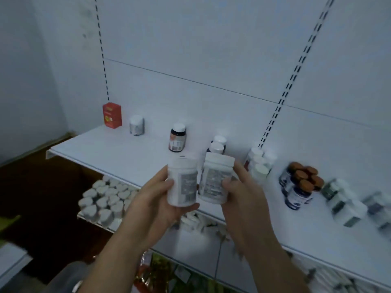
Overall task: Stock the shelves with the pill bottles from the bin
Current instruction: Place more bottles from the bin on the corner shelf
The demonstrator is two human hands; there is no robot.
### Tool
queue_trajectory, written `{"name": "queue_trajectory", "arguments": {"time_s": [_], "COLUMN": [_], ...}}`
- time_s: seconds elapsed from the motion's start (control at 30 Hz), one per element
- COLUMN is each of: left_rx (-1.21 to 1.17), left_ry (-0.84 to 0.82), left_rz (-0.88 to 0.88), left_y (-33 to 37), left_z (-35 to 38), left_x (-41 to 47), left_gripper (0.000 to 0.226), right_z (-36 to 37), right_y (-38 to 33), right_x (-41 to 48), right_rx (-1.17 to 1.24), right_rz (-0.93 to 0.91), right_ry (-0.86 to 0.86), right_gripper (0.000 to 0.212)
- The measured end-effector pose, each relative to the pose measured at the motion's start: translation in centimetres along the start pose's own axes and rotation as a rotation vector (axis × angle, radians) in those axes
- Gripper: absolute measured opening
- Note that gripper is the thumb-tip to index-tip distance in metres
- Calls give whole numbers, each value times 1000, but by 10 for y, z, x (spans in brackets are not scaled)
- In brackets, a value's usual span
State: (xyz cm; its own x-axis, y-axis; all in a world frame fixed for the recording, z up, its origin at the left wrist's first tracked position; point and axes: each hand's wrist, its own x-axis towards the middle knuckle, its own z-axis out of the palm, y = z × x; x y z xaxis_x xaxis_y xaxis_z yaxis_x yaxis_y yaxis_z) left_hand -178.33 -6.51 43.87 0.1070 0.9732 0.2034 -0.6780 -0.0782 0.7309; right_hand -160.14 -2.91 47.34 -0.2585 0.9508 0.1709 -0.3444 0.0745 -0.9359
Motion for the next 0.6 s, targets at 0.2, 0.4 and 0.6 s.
{"name": "queue_trajectory", "arguments": {"time_s": [0.2,0.4,0.6], "left_rx": [300,290,19], "left_ry": [170,313,326], "left_rz": [40,64,34], "left_y": [-29,-32,-35], "left_z": [65,100,126], "left_x": [-19,-53,-73], "left_gripper": [40,40,47], "right_z": [-47,-66,-70], "right_y": [-15,-26,-29], "right_x": [-42,-66,-78], "right_rx": [-97,110,343], "right_rz": [13,150,300], "right_ry": [-29,-128,-208], "right_gripper": [44,45,45]}}
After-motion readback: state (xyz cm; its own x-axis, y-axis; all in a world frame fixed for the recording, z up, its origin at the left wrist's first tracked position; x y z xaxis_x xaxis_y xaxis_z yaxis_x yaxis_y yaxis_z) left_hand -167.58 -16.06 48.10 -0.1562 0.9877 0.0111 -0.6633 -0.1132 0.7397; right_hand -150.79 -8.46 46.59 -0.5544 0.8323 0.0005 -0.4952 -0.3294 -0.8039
